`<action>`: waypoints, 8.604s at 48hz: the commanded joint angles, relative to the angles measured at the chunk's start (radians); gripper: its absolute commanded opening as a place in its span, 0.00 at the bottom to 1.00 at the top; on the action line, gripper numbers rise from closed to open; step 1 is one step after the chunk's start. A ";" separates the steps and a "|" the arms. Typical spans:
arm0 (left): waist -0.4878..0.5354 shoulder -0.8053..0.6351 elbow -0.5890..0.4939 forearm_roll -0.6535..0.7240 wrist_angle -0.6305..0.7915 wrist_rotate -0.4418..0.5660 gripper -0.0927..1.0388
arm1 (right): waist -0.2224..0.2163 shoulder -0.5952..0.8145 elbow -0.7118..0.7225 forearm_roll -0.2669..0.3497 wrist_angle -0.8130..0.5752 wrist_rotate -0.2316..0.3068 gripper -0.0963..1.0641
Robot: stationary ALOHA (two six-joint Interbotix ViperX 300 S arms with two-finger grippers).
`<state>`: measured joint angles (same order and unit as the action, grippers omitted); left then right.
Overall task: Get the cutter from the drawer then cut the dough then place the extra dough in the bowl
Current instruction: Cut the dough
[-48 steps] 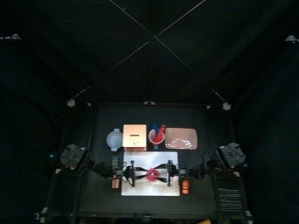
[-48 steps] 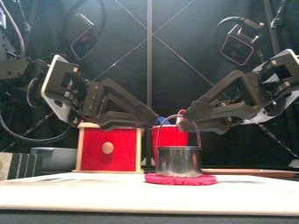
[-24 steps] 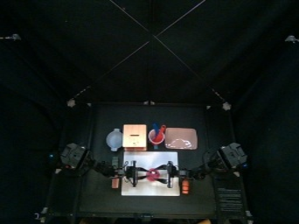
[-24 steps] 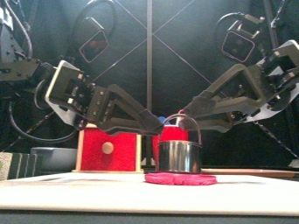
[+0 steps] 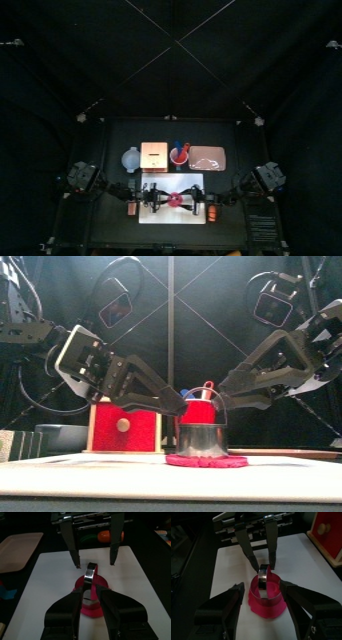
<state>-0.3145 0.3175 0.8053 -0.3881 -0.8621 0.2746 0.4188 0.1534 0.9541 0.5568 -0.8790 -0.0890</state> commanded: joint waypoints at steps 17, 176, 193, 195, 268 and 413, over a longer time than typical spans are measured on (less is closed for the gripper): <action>0.035 -0.028 -0.031 0.051 0.023 -0.003 0.69 | -0.008 -0.020 -0.037 0.026 0.080 -0.008 0.85; -0.014 0.133 -0.064 0.081 0.572 0.000 0.42 | -0.120 0.107 -0.061 0.061 0.465 0.005 0.48; -0.014 0.130 -0.064 0.081 0.581 0.000 0.42 | -0.120 0.118 -0.055 0.074 0.482 0.005 0.48; -0.014 0.132 -0.064 0.083 0.581 0.000 0.42 | -0.120 0.120 -0.055 0.074 0.483 0.005 0.48; 0.014 0.071 -0.072 0.057 0.499 0.000 0.45 | -0.158 0.064 -0.100 0.046 0.495 -0.006 0.49; -0.040 0.029 -0.044 -0.104 0.161 0.069 0.49 | -0.281 -0.137 -0.267 -0.092 0.844 0.006 0.75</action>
<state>-0.3605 0.3497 0.7915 -0.4939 -0.6918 0.3421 0.1411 0.0322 0.7102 0.4633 -0.0322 -0.0813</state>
